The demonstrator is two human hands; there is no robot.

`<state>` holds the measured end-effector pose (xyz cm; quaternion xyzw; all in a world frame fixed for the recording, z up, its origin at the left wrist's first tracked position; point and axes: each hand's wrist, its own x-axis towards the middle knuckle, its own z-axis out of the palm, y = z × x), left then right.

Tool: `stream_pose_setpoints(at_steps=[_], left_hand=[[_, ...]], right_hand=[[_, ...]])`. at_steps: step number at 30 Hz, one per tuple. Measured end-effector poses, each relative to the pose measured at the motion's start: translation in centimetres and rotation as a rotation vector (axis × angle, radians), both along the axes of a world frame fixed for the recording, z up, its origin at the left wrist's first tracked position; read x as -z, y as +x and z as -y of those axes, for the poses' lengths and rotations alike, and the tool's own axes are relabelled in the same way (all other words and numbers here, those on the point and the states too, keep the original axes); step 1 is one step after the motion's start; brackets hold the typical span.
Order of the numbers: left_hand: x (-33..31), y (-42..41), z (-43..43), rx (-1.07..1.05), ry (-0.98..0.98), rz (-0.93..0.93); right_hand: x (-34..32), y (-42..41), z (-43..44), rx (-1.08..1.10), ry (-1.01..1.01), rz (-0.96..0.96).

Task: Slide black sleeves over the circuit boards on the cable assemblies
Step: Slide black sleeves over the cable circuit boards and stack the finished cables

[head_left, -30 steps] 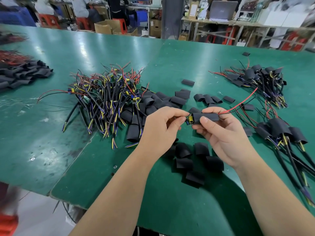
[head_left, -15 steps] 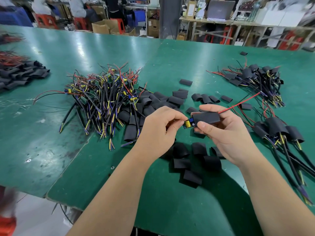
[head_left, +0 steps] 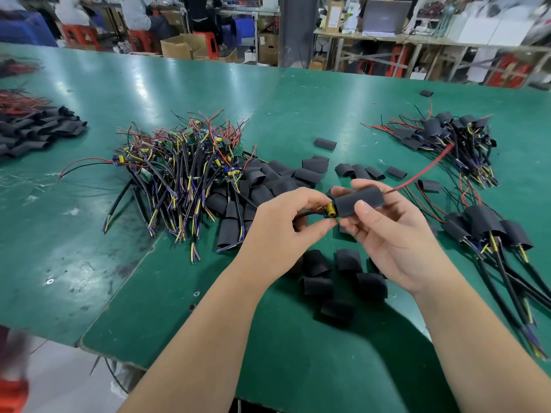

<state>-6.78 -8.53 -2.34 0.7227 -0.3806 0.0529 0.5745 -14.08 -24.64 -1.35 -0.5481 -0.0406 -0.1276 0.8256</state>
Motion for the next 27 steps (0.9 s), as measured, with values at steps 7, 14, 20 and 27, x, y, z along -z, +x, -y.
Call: stream_pose_setpoints(at_steps=[7,14,20,27], left_hand=[[-0.1,0.5,-0.2,-0.046,0.007,0.067],[-0.3,0.3,-0.4,-0.011,-0.04,-0.134],[-0.1,0.0,-0.4,-0.061,-0.021,-0.091],[-0.8,1.0,-1.4,-0.37,-0.2,-0.021]], right_hand=[[0.3,0.1,-0.3,0.065,-0.185,-0.027],[0.3,0.0,-0.6,0.032,-0.201,-0.07],[0.1,0.2,-2.1,0.059,-0.109,-0.139],[-3.0,-0.6,2.7,0.526,0.231,-0.104]])
